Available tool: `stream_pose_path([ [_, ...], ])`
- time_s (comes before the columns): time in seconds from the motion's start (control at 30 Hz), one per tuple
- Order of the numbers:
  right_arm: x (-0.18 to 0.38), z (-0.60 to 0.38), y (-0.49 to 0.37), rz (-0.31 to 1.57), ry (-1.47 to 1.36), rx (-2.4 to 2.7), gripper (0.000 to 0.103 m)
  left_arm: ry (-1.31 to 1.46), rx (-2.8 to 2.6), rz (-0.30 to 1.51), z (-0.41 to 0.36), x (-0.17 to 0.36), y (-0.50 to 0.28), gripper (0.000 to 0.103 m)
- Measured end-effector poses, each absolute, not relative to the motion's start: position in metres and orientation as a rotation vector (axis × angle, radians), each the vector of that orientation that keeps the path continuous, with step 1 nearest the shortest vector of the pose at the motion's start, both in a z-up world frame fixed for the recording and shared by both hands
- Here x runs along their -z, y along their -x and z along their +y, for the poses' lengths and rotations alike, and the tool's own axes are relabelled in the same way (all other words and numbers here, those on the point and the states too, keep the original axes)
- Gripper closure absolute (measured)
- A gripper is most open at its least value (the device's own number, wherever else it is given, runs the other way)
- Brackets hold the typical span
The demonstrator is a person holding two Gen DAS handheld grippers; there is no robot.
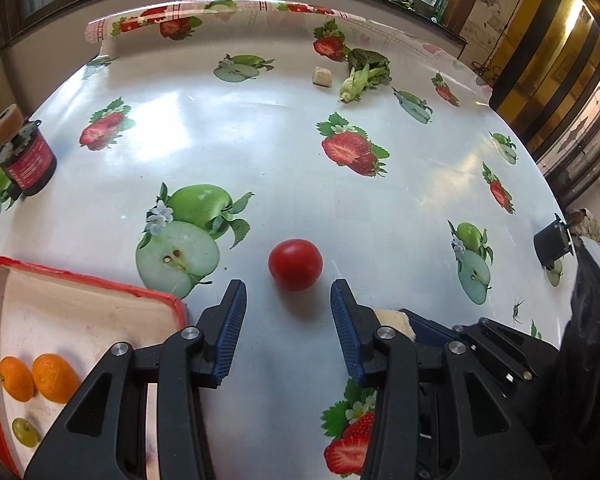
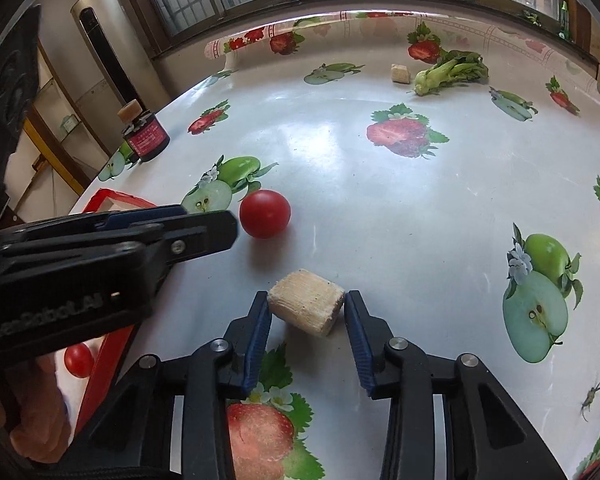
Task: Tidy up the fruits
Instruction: 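Grasp the red tomato with left tool while right tool grasps a beige cube, then carry the red tomato with left tool while right tool carries the cube to the tray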
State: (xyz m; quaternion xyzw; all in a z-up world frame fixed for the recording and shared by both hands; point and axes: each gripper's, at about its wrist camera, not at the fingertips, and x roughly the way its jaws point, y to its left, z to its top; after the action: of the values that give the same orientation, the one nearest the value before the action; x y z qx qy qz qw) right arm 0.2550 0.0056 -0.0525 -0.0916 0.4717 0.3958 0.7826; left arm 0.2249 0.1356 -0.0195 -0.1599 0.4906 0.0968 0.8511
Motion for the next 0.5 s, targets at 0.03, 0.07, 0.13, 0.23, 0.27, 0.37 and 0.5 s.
stream_pose_path([
  [0.03,0.052,0.001,-0.256,1.024,0.179,-0.856,0.064,0.336,-0.202,1.044,0.135,0.024,-0.230,0.061],
  [0.07,0.052,-0.003,-0.256,1.021,0.175,-0.850,0.065,0.333,-0.199,1.053,0.133,0.029,-0.235,0.061],
  [0.13,0.051,-0.011,-0.254,1.012,0.180,-0.832,0.065,0.327,-0.193,1.063,0.130,0.039,-0.241,0.062],
  [0.23,0.050,-0.025,-0.254,1.017,0.159,-0.820,0.065,0.264,-0.202,1.032,0.123,0.039,-0.242,0.070],
  [0.27,0.049,-0.030,-0.254,1.015,0.149,-0.814,0.065,0.257,-0.199,1.028,0.122,0.039,-0.240,0.074],
  [0.37,0.044,-0.042,-0.253,1.011,0.116,-0.809,0.065,0.289,-0.178,1.027,0.126,0.036,-0.230,0.074],
  [0.5,0.037,-0.052,-0.246,0.999,0.091,-0.815,0.065,0.301,-0.194,0.999,0.126,0.026,-0.202,0.074],
])
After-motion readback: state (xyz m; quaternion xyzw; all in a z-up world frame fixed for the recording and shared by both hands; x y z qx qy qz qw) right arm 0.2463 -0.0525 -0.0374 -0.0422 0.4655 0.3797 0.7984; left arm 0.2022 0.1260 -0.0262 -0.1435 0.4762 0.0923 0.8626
